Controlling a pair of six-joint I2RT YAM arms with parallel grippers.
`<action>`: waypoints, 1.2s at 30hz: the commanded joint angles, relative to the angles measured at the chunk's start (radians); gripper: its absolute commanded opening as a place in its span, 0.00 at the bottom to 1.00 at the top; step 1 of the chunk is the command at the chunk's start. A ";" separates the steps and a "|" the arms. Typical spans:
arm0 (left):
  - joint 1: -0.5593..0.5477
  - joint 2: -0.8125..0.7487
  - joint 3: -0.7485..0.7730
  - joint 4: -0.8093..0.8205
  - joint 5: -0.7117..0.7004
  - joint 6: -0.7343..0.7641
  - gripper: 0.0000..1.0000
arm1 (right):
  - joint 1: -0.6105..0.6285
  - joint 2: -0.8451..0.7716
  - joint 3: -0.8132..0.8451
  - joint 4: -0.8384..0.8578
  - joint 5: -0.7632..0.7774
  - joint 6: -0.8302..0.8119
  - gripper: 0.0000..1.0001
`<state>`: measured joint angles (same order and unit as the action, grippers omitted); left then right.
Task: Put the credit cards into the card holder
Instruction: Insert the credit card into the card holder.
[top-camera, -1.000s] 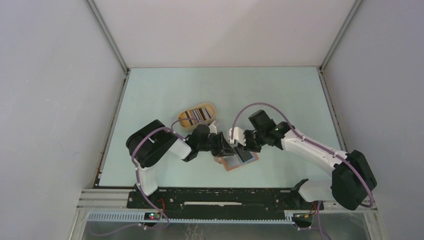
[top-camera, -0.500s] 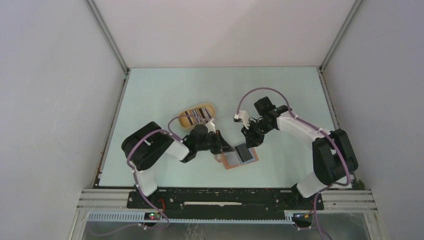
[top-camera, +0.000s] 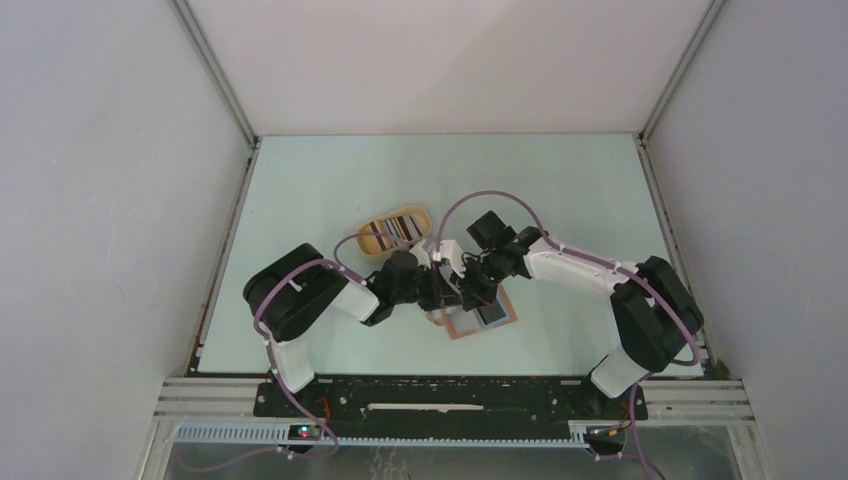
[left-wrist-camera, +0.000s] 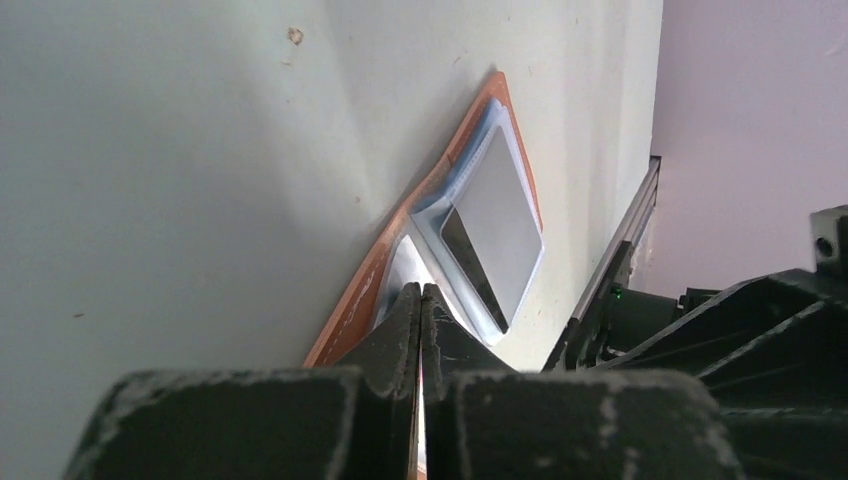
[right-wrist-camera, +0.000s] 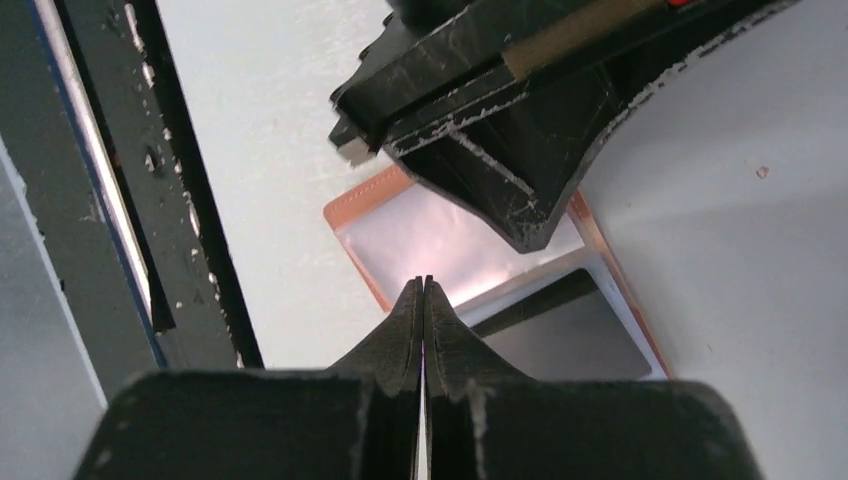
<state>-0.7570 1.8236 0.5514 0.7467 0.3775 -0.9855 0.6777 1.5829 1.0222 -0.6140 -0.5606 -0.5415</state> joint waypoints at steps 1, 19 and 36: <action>-0.005 -0.009 0.007 -0.017 -0.053 0.018 0.00 | 0.017 0.068 0.019 0.081 0.077 0.075 0.00; -0.005 0.003 0.010 -0.021 -0.054 0.016 0.00 | 0.084 0.110 0.012 0.109 0.345 0.032 0.00; -0.005 -0.099 -0.027 0.129 -0.008 0.041 0.09 | -0.060 -0.102 0.031 -0.036 0.040 -0.013 0.17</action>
<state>-0.7570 1.8103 0.5446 0.7719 0.3511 -0.9848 0.6731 1.6051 1.0222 -0.5861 -0.3744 -0.5243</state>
